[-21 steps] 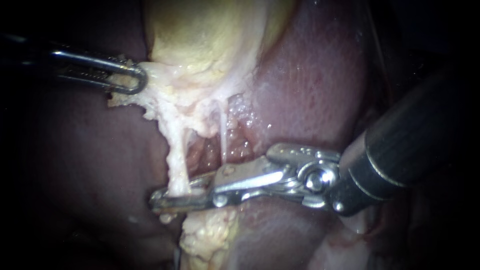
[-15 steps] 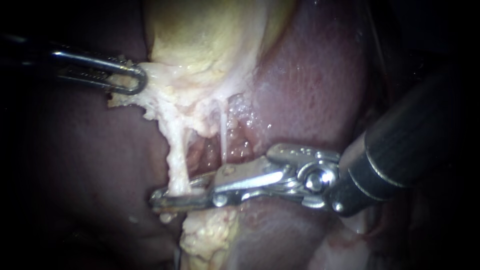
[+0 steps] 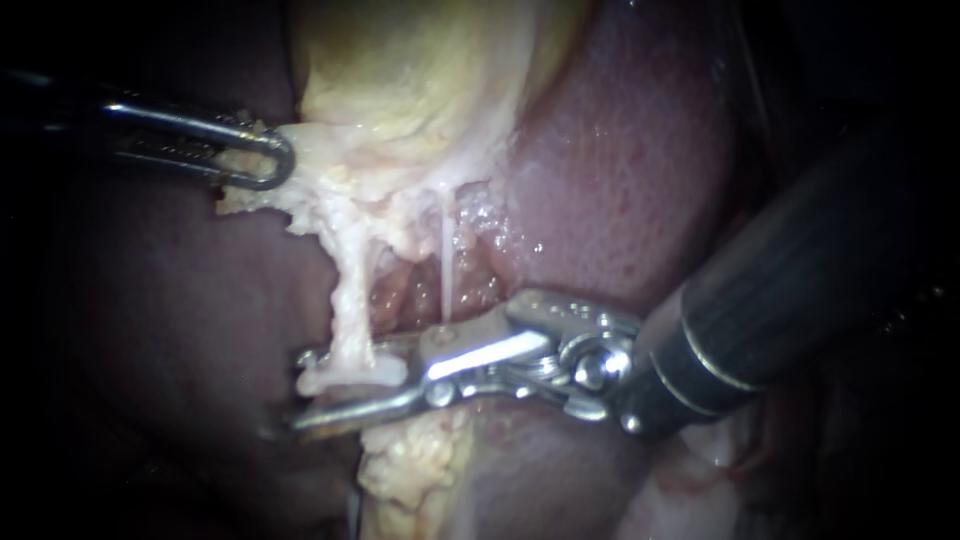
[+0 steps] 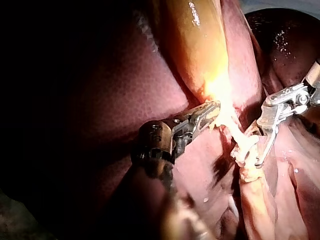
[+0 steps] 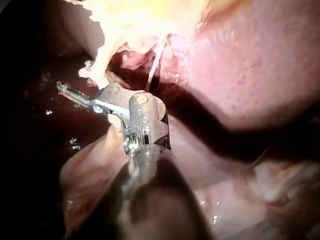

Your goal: Going back second clip left tube

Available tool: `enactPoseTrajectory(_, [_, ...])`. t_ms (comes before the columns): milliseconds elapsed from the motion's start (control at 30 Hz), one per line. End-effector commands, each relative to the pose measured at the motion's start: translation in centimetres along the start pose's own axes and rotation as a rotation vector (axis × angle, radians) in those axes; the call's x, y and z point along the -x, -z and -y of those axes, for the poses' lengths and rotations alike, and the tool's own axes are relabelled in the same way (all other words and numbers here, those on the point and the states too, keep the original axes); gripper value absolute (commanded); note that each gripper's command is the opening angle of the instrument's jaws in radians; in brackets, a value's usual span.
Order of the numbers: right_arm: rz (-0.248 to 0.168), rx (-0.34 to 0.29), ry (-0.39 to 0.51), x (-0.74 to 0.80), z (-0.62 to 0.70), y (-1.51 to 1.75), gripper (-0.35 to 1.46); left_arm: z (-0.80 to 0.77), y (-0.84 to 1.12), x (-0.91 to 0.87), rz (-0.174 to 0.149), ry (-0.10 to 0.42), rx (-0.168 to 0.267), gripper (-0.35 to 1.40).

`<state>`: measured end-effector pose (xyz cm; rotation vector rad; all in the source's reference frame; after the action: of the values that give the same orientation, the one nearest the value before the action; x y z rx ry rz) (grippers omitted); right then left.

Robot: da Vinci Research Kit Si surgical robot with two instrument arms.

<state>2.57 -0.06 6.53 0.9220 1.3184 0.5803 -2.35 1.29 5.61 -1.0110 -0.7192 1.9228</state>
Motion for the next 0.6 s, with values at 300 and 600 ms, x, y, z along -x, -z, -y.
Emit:
enactPoseTrajectory(300, [-0.026, 0.110, 0.154, 0.16, -0.55, 0.11, 0.50, -0.01, 0.00, 0.00, -0.001, 0.000, -0.001, -0.35])
enactPoseTrajectory(600, [-0.029, 0.151, 0.215, 0.10, -0.57, 0.19, 0.50, -0.03, 0.00, 0.00, -0.001, 0.001, -0.001, -0.35])
